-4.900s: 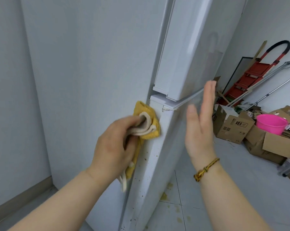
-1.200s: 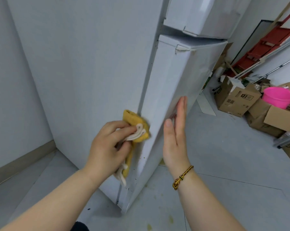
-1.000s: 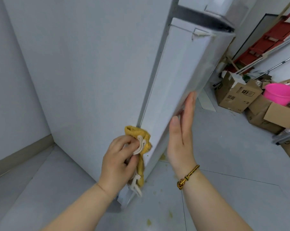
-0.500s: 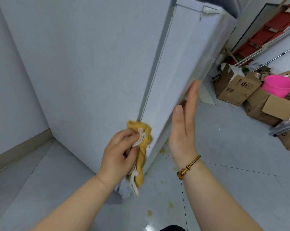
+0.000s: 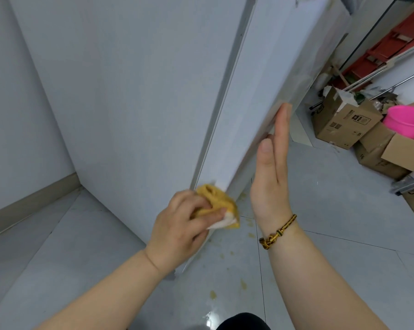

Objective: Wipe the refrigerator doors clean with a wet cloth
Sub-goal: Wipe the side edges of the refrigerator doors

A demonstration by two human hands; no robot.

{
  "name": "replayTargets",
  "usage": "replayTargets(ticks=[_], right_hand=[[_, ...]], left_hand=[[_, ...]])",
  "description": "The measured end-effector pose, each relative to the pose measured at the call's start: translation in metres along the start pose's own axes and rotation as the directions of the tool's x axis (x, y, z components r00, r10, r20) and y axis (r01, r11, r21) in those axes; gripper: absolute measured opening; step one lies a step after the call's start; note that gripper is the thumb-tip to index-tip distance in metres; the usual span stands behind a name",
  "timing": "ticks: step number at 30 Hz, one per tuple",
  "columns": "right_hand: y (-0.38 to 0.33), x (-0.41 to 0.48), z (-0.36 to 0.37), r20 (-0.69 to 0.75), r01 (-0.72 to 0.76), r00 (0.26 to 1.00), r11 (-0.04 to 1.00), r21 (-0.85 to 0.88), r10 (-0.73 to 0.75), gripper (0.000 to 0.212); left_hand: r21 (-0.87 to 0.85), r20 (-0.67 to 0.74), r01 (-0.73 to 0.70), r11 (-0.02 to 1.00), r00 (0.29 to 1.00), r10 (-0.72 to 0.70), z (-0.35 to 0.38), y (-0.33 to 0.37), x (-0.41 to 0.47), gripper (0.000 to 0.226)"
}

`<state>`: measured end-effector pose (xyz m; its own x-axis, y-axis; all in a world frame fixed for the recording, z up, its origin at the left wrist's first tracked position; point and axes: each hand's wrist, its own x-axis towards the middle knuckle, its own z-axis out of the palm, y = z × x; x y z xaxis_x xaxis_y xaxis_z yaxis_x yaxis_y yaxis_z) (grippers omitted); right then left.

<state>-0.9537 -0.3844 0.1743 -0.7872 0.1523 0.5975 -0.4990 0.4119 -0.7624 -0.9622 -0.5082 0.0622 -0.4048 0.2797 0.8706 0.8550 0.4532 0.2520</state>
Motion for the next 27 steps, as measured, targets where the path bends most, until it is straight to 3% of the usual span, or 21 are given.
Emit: replayTargets(ticks=[3,8,12,16,20,22,27], right_hand=[[0.000,0.000,-0.002,0.016,0.001,1.000,1.000,0.010,-0.001,0.041],[0.003,0.001,-0.001,0.018,0.028,0.999,0.999,-0.022,-0.028,0.055],[0.007,-0.002,0.005,-0.029,0.056,0.998,0.997,-0.052,-0.057,0.058],[0.021,-0.030,0.019,-0.051,0.008,0.999,0.994,-0.107,-0.013,0.057],[0.034,-0.045,0.024,-0.025,-0.058,0.998,0.992,-0.111,0.056,0.059],[0.036,-0.042,0.026,-0.048,-0.047,0.998,0.994,-0.102,0.042,0.059],[0.039,-0.042,0.033,-0.064,-0.032,0.998,0.997,-0.075,0.027,0.062]], left_hand=[[-0.008,0.107,0.035,0.999,0.994,-0.034,0.002,-0.006,-0.034,0.032],[-0.062,-0.025,0.086,0.994,0.996,-0.088,-0.001,-0.002,-0.005,0.031],[-0.060,0.040,0.068,0.996,0.997,-0.066,0.003,-0.010,-0.017,0.028],[-0.087,0.124,0.232,0.969,0.967,-0.221,0.003,-0.015,-0.053,0.028],[-0.194,0.023,0.497,0.846,0.864,-0.502,-0.014,-0.021,-0.048,0.025],[-0.229,-0.017,0.498,0.837,0.857,-0.515,-0.015,-0.020,-0.029,0.027],[-0.284,0.059,0.483,0.828,0.871,-0.488,0.016,-0.013,-0.032,0.026]])
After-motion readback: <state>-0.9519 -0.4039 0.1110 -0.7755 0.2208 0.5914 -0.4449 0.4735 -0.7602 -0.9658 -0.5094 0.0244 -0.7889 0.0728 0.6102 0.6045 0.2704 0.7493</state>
